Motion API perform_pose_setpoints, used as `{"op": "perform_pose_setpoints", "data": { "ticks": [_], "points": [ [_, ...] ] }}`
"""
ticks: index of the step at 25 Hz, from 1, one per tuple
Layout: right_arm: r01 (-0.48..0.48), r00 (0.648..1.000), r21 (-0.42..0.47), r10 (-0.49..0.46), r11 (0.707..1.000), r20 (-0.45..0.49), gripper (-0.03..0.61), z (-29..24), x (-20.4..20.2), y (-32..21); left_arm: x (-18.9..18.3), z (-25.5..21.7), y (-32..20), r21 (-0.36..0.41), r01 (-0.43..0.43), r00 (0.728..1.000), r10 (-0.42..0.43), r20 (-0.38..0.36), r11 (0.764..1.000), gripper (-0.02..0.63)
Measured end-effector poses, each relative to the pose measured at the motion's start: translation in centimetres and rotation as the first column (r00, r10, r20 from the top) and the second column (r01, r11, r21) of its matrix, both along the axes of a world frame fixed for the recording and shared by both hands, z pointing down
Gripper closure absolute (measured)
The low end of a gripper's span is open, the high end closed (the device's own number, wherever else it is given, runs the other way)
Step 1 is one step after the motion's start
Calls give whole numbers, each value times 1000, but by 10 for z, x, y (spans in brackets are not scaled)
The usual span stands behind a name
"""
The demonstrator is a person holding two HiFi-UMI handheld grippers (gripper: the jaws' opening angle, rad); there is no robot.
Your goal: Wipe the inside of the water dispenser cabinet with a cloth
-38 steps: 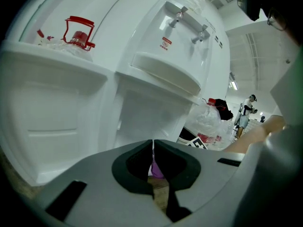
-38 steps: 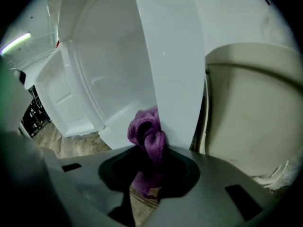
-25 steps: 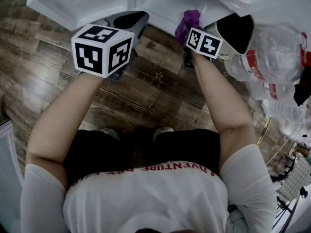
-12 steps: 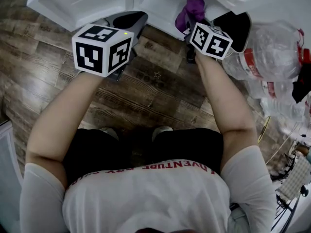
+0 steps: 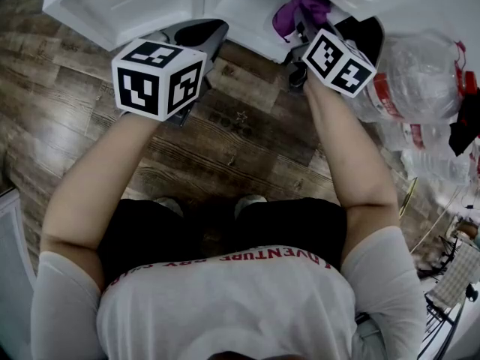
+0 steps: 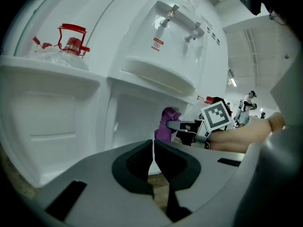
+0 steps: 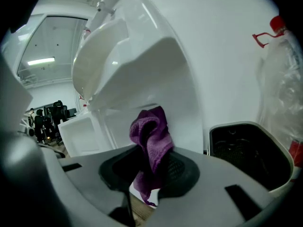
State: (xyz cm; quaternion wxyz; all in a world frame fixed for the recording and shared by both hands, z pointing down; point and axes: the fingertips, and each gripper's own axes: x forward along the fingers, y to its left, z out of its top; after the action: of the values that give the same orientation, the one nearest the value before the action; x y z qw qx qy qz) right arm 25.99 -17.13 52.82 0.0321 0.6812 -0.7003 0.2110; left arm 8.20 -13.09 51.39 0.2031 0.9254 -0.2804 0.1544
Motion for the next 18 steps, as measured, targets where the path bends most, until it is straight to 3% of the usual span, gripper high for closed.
{"op": "perform_pose_setpoints", "data": {
  "ticks": [18],
  "points": [
    [-4,999,57,7,998,-54,474,-23,-7,-9,-9,2,-2,2,6,1000,-6,-2,1000,580]
  ]
}}
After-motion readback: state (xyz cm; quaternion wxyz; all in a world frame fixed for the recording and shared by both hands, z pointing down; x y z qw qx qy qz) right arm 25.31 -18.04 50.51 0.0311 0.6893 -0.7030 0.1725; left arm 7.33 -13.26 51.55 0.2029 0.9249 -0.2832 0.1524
